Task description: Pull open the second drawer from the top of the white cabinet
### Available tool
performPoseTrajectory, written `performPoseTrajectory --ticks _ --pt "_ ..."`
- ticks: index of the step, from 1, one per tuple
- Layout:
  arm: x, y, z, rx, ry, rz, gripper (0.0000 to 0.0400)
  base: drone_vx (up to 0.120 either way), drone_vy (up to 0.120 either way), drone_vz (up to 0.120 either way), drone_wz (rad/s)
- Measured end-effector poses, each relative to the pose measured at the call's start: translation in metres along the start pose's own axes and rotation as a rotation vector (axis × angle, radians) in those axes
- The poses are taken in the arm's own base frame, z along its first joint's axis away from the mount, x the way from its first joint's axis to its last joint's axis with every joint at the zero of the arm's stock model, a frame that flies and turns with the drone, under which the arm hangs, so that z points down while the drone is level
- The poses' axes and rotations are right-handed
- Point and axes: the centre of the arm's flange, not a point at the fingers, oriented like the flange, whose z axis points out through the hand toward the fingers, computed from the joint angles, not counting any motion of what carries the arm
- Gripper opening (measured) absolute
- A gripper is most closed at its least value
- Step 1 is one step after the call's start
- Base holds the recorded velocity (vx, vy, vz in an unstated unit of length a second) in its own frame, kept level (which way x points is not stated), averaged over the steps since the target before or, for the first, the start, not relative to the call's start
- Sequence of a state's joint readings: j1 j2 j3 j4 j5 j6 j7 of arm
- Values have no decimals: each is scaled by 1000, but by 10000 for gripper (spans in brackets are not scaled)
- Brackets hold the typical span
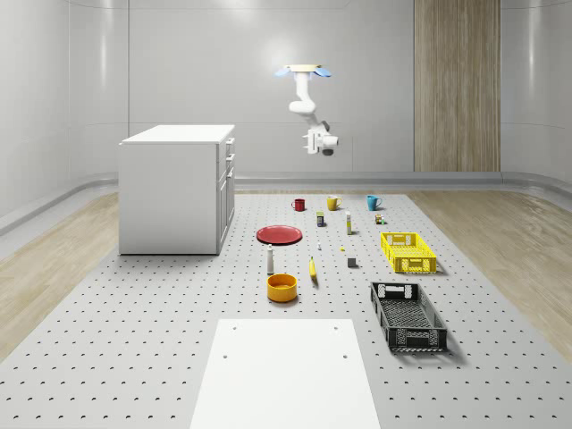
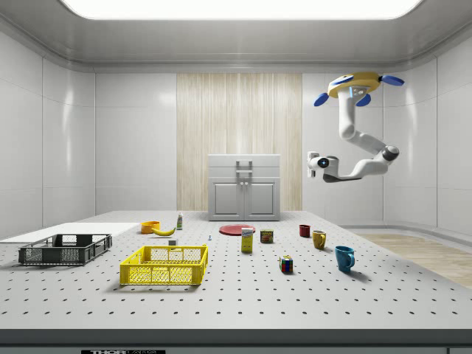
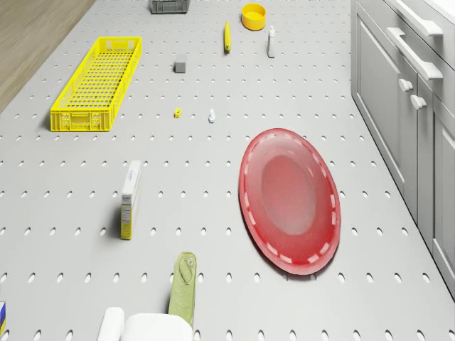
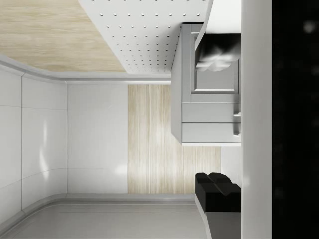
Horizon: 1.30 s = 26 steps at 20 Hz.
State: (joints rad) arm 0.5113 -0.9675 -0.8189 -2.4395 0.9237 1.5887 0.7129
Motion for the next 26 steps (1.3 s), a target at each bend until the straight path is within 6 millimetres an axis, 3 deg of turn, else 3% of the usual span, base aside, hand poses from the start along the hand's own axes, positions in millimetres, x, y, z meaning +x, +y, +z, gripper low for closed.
performPoseTrajectory --ticks 26 --pt "0 0 0 0 0 0 300 120 -120 0 0"
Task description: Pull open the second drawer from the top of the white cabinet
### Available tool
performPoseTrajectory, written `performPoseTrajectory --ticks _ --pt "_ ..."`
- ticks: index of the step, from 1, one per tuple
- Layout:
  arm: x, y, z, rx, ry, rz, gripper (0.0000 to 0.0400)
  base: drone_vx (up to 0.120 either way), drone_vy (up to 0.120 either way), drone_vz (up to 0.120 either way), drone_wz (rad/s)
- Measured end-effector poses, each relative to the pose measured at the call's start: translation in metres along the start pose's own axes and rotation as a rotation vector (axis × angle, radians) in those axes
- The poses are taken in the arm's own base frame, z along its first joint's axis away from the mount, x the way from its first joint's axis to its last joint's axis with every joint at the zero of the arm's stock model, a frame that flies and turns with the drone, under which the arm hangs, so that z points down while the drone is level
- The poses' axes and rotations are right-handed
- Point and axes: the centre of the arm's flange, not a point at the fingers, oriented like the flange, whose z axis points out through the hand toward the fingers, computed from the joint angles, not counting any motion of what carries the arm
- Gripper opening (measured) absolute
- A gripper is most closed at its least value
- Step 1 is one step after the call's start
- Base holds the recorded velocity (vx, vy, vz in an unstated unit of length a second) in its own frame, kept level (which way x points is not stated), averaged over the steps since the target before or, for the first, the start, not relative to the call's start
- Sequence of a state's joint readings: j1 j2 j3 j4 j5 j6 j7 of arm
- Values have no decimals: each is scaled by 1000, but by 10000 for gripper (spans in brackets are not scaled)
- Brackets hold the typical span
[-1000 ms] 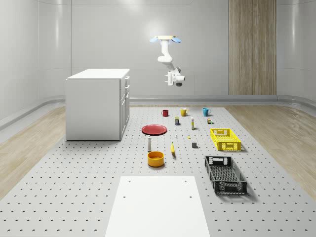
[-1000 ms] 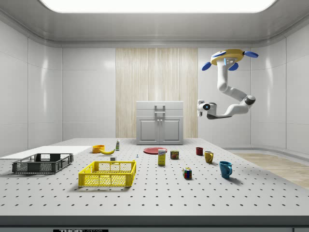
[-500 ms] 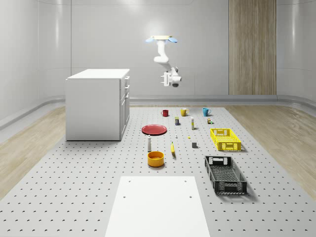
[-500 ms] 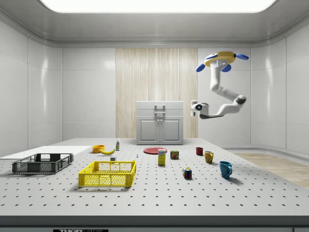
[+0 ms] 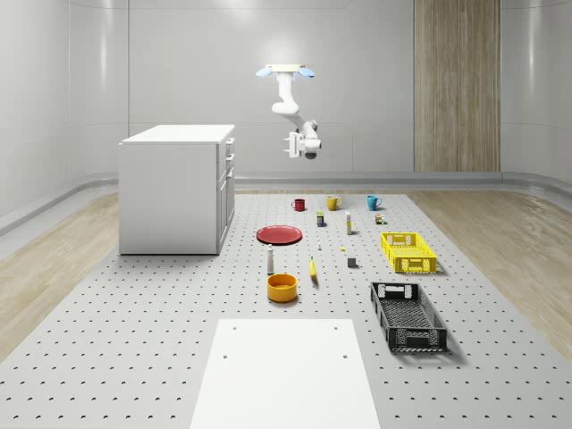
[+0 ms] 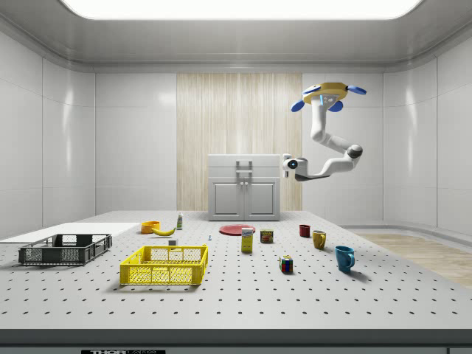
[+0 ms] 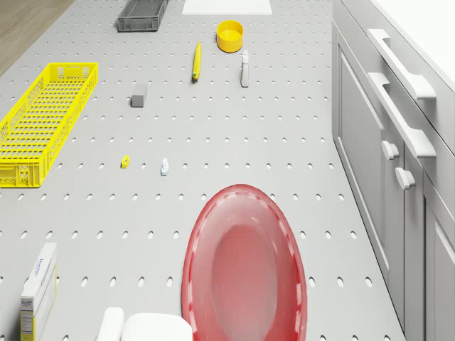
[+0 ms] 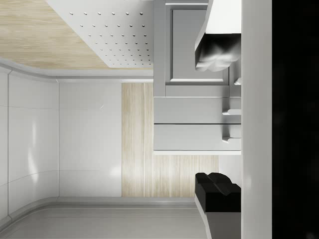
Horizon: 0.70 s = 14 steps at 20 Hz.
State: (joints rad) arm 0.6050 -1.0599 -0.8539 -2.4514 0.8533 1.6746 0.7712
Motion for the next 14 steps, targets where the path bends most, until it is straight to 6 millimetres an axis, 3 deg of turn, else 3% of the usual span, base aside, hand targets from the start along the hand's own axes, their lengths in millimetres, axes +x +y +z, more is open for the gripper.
performPoseTrajectory --ticks 8,14 --pt "0 0 0 0 0 0 300 120 -115 0 0" --pt "0 0 0 0 0 0 300 120 0 0 0"
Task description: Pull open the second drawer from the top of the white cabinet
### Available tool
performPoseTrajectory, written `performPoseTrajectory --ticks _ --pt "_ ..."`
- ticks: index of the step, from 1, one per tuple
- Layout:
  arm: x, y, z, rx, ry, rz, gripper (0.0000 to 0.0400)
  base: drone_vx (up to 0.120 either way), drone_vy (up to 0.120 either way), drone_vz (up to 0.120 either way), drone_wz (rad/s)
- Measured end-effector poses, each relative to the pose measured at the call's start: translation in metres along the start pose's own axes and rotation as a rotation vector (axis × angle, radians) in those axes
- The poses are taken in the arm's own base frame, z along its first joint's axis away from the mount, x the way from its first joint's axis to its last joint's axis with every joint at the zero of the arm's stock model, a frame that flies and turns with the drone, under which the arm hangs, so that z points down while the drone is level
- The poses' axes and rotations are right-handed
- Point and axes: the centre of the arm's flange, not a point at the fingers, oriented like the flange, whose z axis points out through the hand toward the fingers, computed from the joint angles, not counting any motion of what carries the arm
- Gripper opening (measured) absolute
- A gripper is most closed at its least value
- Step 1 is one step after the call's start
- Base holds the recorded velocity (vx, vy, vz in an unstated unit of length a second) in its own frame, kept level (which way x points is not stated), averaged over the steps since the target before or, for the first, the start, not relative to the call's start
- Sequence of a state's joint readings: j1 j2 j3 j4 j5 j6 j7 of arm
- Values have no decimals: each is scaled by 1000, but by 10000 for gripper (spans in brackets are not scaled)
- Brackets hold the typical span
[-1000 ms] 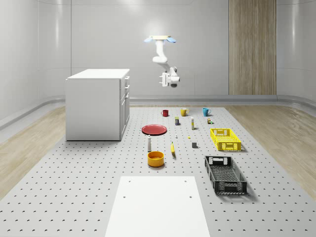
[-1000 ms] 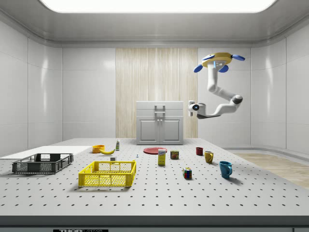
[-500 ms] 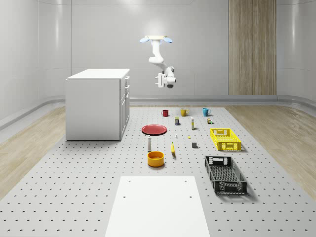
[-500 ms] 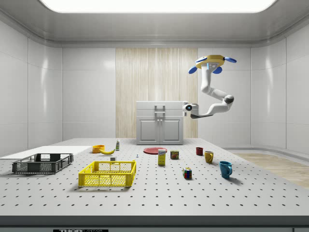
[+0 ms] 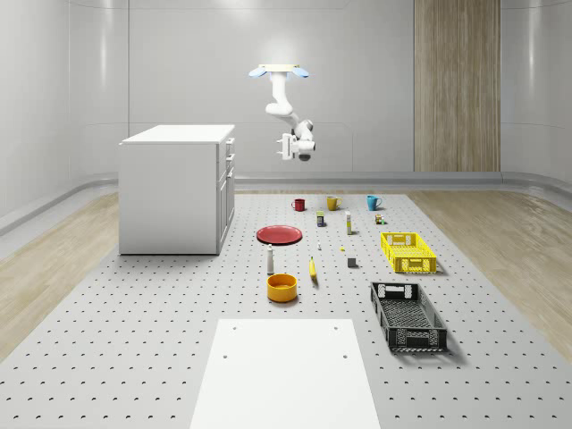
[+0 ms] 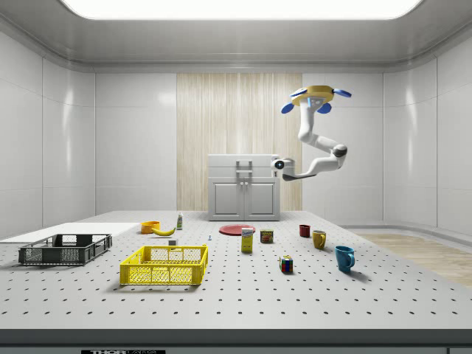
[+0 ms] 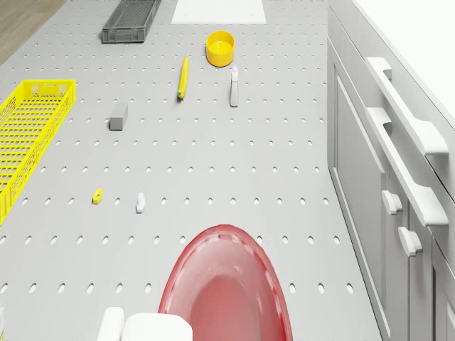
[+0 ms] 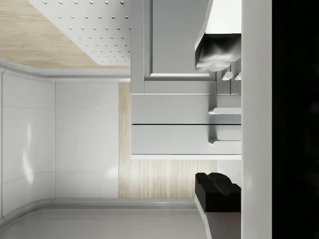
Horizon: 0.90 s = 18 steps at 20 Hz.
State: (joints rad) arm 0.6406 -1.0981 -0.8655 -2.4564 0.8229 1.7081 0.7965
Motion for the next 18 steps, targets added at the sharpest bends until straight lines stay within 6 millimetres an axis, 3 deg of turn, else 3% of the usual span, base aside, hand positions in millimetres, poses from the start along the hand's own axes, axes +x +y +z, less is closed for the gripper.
performPoseTrajectory --ticks 2,15,18 --pt "0 0 0 0 0 0 300 120 -40 0 0" --pt "0 0 0 0 0 0 300 120 -120 0 0" --pt "0 0 0 0 0 0 300 120 -120 -107 0"
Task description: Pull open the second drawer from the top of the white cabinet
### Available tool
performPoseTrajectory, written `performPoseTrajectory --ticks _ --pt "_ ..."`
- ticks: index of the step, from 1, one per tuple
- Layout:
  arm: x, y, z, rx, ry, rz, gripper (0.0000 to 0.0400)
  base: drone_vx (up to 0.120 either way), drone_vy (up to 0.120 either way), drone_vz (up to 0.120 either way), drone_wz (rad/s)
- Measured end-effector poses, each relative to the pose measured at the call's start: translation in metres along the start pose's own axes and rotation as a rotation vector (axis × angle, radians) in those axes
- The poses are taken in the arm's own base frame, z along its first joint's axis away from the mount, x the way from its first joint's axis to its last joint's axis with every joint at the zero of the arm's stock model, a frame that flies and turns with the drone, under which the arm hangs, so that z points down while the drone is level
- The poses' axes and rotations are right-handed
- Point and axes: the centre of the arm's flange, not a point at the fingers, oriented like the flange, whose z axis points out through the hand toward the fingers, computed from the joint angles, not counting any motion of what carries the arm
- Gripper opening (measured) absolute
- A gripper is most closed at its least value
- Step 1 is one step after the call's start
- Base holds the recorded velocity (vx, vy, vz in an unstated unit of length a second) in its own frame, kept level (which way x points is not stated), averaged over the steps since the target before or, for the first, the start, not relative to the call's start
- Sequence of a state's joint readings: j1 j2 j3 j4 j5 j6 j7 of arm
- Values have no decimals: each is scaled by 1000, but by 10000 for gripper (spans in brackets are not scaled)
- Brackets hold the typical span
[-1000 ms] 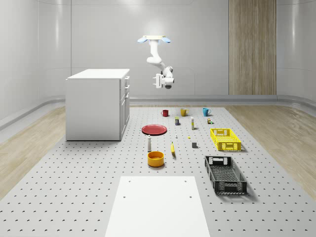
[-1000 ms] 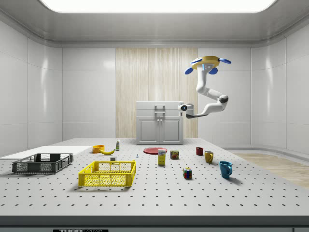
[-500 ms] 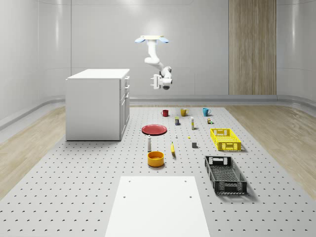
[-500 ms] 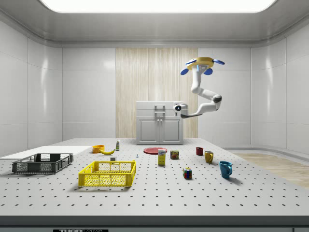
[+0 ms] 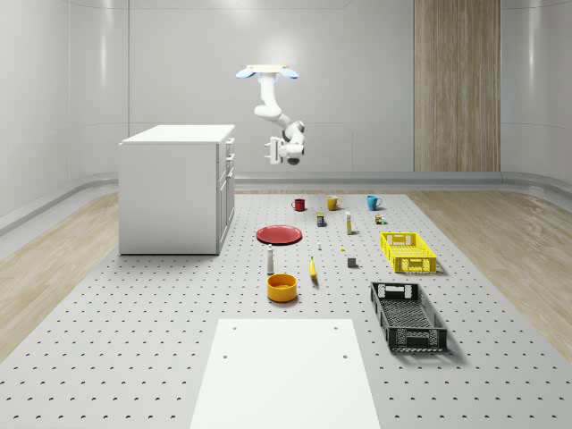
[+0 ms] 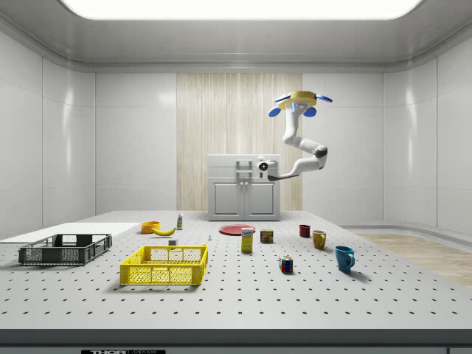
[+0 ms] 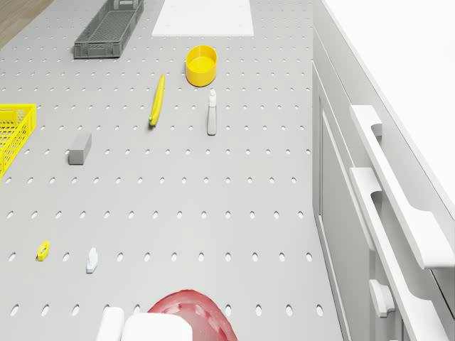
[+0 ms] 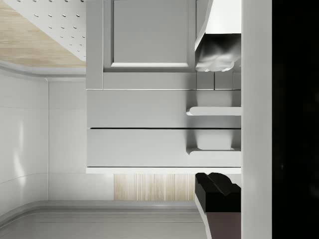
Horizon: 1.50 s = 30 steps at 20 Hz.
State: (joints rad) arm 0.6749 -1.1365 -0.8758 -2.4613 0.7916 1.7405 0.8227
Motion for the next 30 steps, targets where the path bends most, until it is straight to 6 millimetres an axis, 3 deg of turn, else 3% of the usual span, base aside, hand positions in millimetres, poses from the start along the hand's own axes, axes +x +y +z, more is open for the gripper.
performPoseTrajectory --ticks 12,15,30 --pt "0 0 0 0 0 0 300 120 -120 -3 0" --pt "0 0 2 0 0 0 300 27 0 0 0" --pt "0 0 69 0 0 0 300 0 0 0 0"
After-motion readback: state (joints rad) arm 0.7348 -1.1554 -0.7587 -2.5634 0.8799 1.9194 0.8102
